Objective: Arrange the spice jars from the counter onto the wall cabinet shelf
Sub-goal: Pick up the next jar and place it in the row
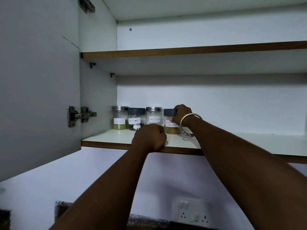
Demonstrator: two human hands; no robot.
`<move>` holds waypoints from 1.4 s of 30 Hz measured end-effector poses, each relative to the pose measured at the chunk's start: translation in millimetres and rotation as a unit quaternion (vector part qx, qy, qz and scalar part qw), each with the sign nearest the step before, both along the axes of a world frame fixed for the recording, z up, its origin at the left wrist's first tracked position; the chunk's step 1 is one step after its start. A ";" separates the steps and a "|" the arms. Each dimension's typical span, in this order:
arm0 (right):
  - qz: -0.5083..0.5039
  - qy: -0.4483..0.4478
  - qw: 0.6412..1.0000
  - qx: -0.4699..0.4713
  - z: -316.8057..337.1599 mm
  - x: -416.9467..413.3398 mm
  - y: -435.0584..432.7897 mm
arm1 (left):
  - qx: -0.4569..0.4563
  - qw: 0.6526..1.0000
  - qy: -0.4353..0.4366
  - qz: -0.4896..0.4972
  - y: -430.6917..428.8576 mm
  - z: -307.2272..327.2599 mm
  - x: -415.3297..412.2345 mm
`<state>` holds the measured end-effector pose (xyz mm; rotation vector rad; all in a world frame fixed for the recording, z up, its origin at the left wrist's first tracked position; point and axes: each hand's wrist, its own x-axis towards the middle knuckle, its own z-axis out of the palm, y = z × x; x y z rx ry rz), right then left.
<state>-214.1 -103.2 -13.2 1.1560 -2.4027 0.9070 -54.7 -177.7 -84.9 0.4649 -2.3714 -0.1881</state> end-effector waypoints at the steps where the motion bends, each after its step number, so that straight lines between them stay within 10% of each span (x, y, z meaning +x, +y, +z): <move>1: -0.007 0.002 1.000 0.008 0.5 -3.6 -6.7 | -0.001 1.000 0.002 -0.004 -1.5 -0.3 -1.6; 14: -0.015 0.007 1.000 -0.003 -3.7 -18.5 -28.9 | -0.022 0.999 0.026 -0.003 -3.6 -1.8 -4.1; 23: 0.021 -0.323 0.946 0.012 -9.6 -1.1 7.1 | -0.057 0.993 0.105 -0.003 7.4 -2.7 5.4; 30: 0.080 -0.120 0.977 0.155 -38.2 54.7 53.6 | -0.024 0.993 0.119 -0.010 23.0 -3.9 16.4; 34: 0.109 -0.053 0.987 0.108 -50.8 103.3 94.9 | -0.039 0.989 0.134 -0.051 48.8 -19.9 27.5; 42: 0.192 -0.100 0.950 -0.226 -164.6 191.4 196.1 | 0.294 0.863 0.321 -0.259 178.2 -120.9 79.6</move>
